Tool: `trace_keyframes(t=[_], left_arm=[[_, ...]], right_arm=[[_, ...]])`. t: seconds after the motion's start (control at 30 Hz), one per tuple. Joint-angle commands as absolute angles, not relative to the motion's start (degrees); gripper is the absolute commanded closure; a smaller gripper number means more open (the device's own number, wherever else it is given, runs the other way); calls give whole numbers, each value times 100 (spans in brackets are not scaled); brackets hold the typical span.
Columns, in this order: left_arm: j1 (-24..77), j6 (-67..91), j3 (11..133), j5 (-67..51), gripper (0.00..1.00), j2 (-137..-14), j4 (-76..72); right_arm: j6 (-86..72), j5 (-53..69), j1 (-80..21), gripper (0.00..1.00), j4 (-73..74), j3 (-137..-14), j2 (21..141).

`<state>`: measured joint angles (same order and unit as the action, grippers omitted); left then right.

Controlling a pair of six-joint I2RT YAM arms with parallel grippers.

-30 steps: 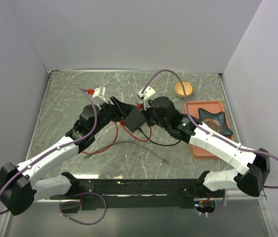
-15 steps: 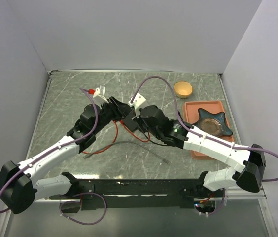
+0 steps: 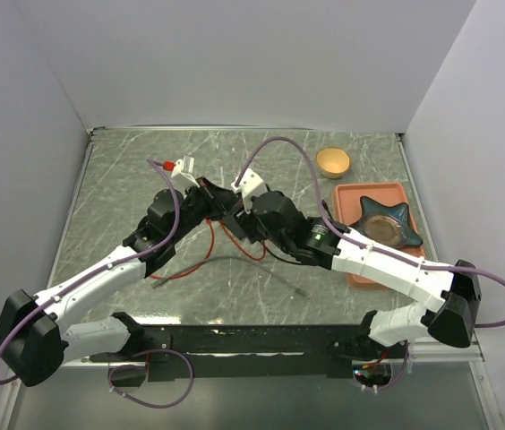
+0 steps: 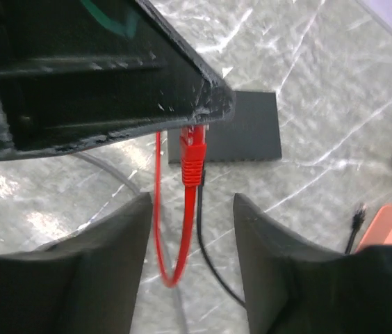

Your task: Insert the plug into the switch port

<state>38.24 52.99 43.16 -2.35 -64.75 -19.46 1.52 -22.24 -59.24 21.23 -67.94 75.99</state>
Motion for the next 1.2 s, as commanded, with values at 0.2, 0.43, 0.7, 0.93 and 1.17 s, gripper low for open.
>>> trace_keyframes(t=[0.2,0.43,0.7,0.93,1.17], left_arm=[[3832,4211,4219,-288,99,-5688,-2038],[3814,4034,3657,-1465,99,-5353,-3373],[3814,4228,3331,-2153,99,-5028,-4412],[3814,4271,3322,-2425,99,-4983,-4588],[3814,4359,3349,-2514,99,-5142,-4737]], right_arm=[[-228,1508,-4088,7,1319,-6355,6075],[-588,4331,-3551,9,827,-6232,6055],[-1362,5238,-3542,35,18,-6082,6433],[-1731,5300,-3524,46,-439,-6064,6600],[-2057,5458,-3524,54,-870,-5994,6688]])
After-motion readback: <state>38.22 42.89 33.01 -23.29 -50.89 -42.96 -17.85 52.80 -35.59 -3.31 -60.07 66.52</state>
